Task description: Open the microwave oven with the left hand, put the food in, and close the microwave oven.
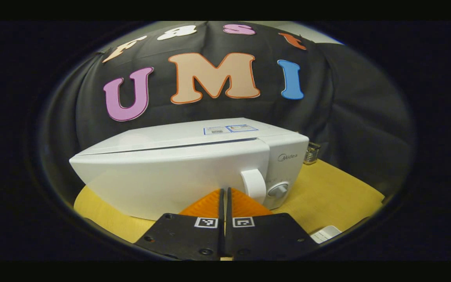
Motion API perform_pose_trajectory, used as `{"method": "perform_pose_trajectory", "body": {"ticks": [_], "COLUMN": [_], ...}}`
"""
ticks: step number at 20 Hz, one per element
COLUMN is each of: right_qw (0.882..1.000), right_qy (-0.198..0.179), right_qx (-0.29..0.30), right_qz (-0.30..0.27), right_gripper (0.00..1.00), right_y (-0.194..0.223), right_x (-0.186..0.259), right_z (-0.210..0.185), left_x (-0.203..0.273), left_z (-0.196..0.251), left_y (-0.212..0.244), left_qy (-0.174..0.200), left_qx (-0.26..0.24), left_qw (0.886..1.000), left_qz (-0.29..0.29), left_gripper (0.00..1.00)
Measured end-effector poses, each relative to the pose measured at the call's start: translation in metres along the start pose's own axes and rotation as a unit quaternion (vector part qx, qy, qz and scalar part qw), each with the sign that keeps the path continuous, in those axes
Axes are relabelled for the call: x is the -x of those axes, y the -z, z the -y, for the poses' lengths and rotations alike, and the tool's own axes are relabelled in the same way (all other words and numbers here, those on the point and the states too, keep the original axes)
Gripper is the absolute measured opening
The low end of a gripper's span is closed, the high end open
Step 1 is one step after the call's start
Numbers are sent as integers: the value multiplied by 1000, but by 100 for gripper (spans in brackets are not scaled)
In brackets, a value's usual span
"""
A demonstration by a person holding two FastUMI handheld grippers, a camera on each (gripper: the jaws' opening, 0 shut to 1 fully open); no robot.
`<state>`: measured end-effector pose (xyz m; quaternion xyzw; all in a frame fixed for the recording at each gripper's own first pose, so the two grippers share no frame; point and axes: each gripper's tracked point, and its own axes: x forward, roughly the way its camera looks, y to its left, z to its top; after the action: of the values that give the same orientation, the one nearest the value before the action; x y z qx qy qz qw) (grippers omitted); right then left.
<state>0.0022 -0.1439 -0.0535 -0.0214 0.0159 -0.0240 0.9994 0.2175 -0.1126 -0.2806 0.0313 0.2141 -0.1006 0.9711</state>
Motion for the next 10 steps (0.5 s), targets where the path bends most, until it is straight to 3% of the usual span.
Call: {"method": "perform_pose_trajectory", "body": {"ticks": [3, 6, 10], "right_qw": [1000, 1000, 1000], "right_qy": [3, 8, 12], "right_qx": [-9, 3, -8], "right_qz": [-2, -2, -9], "right_gripper": [91, 91, 92], "right_y": [0, 4, 7], "right_x": [-1, 1, 1], "right_z": [1, 8, 12], "left_x": [-9, -13, -12], "left_z": [-6, 1, 0], "left_y": [3, 4, 7], "left_qy": [-9, -3, -6], "left_qx": [-6, 22, -4], "left_qw": [1000, 1000, 1000], "left_qz": [-13, -15, -20], "left_gripper": [0, 0, 0]}}
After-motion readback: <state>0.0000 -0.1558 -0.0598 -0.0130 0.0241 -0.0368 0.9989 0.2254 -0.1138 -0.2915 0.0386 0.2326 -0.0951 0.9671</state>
